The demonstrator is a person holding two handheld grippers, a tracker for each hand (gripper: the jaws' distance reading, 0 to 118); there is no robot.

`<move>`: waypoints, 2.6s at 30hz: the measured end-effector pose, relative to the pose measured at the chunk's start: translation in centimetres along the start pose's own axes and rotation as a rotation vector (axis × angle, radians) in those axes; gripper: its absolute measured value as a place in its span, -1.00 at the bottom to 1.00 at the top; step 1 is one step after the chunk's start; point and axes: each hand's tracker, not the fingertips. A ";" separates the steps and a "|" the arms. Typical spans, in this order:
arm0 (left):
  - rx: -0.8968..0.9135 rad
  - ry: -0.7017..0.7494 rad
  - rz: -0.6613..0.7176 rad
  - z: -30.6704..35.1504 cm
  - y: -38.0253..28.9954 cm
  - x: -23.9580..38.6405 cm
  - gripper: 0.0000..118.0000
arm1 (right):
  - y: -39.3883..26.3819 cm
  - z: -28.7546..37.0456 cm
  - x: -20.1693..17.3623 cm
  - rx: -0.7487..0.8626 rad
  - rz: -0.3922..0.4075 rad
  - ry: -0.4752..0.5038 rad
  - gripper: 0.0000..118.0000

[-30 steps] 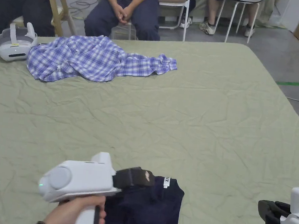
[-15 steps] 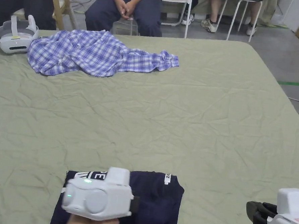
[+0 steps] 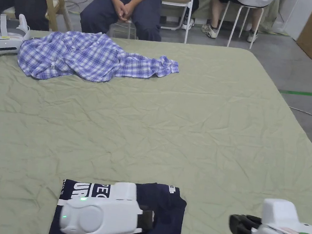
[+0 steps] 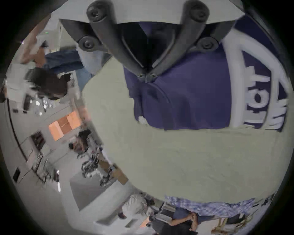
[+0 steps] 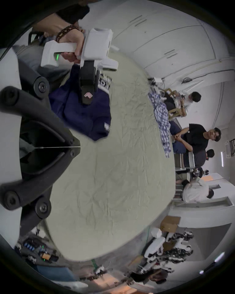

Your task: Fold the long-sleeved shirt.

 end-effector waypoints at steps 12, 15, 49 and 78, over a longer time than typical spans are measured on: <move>0.222 0.015 0.194 14.1 -0.1 -8.2 -0.38 | -1.7 -20.0 -5.0 -0.369 -0.190 0.248 -1.00; 0.204 0.059 0.185 14.0 -0.4 -9.5 0.86 | -2.2 -19.7 -3.4 -0.314 -0.315 0.385 -1.00; 0.046 0.106 0.114 17.5 4.7 -21.5 -0.43 | 3.3 -15.0 -19.4 0.045 0.191 0.226 -1.00; 0.420 0.754 -0.056 37.7 5.3 -33.0 -0.37 | 7.5 -23.6 -47.1 0.201 0.478 0.459 -1.00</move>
